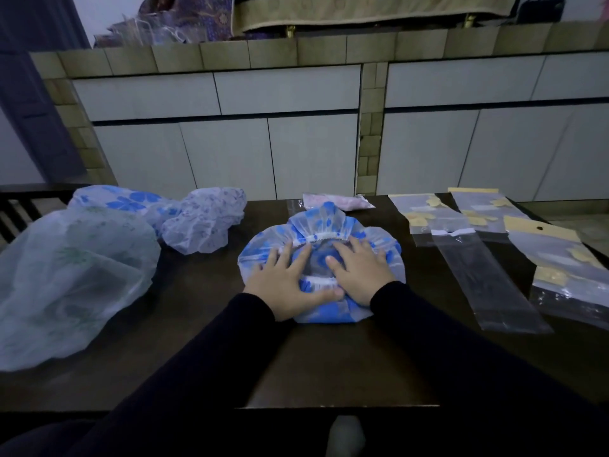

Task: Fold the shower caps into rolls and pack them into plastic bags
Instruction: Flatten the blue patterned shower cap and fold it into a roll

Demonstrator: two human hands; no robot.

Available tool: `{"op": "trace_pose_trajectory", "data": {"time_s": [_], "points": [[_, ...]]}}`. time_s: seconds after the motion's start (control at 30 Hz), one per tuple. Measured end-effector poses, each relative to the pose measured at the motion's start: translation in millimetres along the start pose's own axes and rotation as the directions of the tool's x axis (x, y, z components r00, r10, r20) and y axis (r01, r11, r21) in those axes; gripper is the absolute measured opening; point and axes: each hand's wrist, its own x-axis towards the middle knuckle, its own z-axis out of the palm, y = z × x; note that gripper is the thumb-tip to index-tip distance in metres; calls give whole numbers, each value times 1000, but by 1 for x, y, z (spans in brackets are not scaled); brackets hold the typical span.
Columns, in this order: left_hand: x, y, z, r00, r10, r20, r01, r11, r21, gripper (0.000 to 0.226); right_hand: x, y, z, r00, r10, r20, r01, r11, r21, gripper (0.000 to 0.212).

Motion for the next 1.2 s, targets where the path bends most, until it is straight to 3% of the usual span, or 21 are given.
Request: {"op": "trace_pose_trajectory", "data": {"time_s": [0.1,0.23,0.33,0.47,0.53,0.6,0.7,0.87,0.97,1.13,1.2], "points": [[4,-17,2,1000,-28,-12,28,997,67,121,1,6,0,999,-38,38,39,999,-22,60],[4,-20,-6,999,-33,-37,36,994,106,116,4,6,-1,998,-23,62,27,997,-69,66],[6,-17,-14,978,-23,-207,50,991,124,95,7,1,-10,999,-37,16,39,987,-157,64],[33,-18,-35,819,6,-574,31,998,55,43,27,-17,-37,968,-137,-212,109,984,-141,38],[53,-20,-44,773,-28,-634,-9,998,-55,26,46,-25,-46,933,-179,-313,150,982,-115,32],[73,-23,-48,801,-110,-589,5,984,-177,25,67,-29,-45,919,-156,-363,164,986,-8,37],[97,-30,-40,862,-208,-462,118,969,-217,28,90,-27,-28,944,-80,-320,148,969,196,46],[120,-46,-31,922,-310,-234,269,944,-192,44,108,-9,-4,965,6,-262,62,966,252,38],[123,-52,-34,950,-277,-147,240,944,-224,46,114,-3,1,951,15,-310,84,949,303,31],[115,-47,-37,971,-185,-150,106,900,-423,18,109,-1,-1,922,-135,-364,310,821,480,10],[113,-45,-41,972,-201,-119,124,876,-465,25,106,-1,-1,898,-158,-410,369,778,508,3]]}}
